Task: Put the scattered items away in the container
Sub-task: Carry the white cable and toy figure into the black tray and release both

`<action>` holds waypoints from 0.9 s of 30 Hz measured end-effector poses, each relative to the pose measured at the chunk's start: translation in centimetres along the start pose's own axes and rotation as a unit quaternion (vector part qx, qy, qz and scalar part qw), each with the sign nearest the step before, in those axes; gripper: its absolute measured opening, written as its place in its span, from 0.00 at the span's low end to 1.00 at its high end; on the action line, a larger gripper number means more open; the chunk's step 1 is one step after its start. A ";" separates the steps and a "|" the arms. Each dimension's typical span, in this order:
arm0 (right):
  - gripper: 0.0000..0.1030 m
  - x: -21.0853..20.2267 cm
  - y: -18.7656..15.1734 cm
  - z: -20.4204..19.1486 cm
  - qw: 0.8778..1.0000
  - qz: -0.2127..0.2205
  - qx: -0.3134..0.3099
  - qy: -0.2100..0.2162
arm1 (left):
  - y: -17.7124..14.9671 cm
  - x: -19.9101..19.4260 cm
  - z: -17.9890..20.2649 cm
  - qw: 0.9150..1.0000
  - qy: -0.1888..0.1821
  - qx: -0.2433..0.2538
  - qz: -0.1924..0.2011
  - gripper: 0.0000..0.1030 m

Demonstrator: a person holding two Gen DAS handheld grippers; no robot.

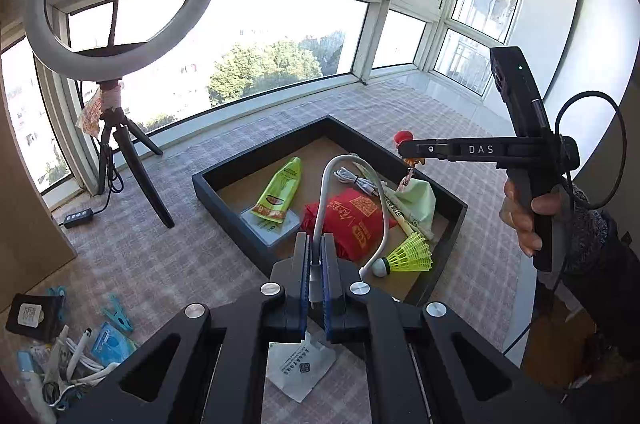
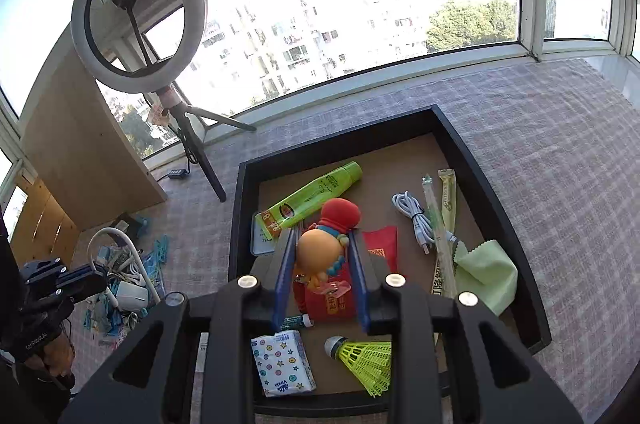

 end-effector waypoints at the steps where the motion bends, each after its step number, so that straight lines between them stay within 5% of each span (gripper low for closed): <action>1: 0.25 0.2 0.3 0.6 1.000 0.000 0.001 -0.005 | 0.3 0.7 0.5 1.000 -0.001 0.003 -0.002 0.04; 17: 0.26 4.6 3.5 6.7 0.999 -0.012 0.024 -0.030 | 8.6 12.4 4.2 1.000 -0.012 -0.003 -0.006 0.05; 20: 0.40 5.1 4.4 7.5 0.999 -0.011 0.035 -0.028 | 9.0 14.9 3.7 0.999 0.017 -0.018 -0.042 0.30; 27: 0.43 5.0 5.0 7.4 0.999 -0.014 0.033 -0.039 | 9.0 12.3 2.7 1.000 0.017 -0.009 -0.007 0.31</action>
Point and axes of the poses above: each gripper's, at about its wrist camera, not at the fingertips, and x roughly the way its jaws point, z to its right, y to its top, the point moved 5 cm from there along x, roughly the way its jaws point, and after that the axes turned 14 degrees about -x, right-handed, at the moved point
